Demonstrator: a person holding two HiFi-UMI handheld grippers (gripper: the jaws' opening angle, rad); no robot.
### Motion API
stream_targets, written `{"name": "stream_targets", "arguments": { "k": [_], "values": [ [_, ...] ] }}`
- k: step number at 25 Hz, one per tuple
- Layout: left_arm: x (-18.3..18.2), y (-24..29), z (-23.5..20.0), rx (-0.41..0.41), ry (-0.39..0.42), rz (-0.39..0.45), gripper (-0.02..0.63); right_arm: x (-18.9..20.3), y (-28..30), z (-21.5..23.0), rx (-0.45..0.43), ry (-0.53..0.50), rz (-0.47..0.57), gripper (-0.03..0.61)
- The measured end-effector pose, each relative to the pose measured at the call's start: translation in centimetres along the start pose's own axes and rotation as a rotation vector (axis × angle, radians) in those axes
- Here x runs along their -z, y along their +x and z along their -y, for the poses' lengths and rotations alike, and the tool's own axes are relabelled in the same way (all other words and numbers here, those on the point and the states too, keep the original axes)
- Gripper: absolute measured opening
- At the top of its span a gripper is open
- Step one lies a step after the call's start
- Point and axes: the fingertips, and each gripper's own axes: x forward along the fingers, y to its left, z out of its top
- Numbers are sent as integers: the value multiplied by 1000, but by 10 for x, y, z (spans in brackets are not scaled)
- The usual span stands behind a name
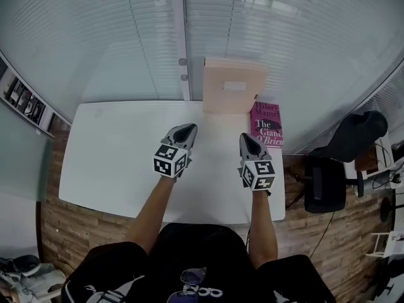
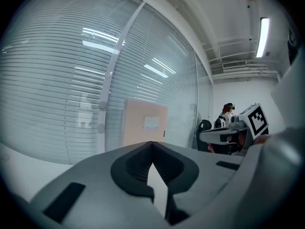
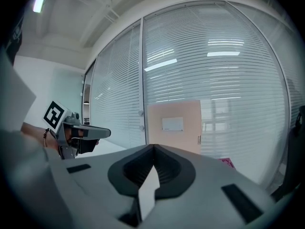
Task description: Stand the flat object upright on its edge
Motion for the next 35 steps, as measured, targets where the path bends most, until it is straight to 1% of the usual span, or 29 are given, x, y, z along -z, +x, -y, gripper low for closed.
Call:
{"name": "stream_targets", "arguments": {
  "k": [5,12,15,23,35],
  "values": [
    [7,-5,0,-17,-25,-4,21,-1,0,1,18,2,2,23],
    [19,-9,-5,-43,-40,-18,21,7,-2,10,52,34,1,23],
    [19,-12,-7,-50,-34,-20,21,9,-3,11,59,37,-5,23],
    [18,-13,-15,-53,-31,-20,21,20,4,7,53,42,-36,23],
    [20,-24,-20,-64,-35,-27,21,20,3,0,49,37,-42,23]
  ]
}}
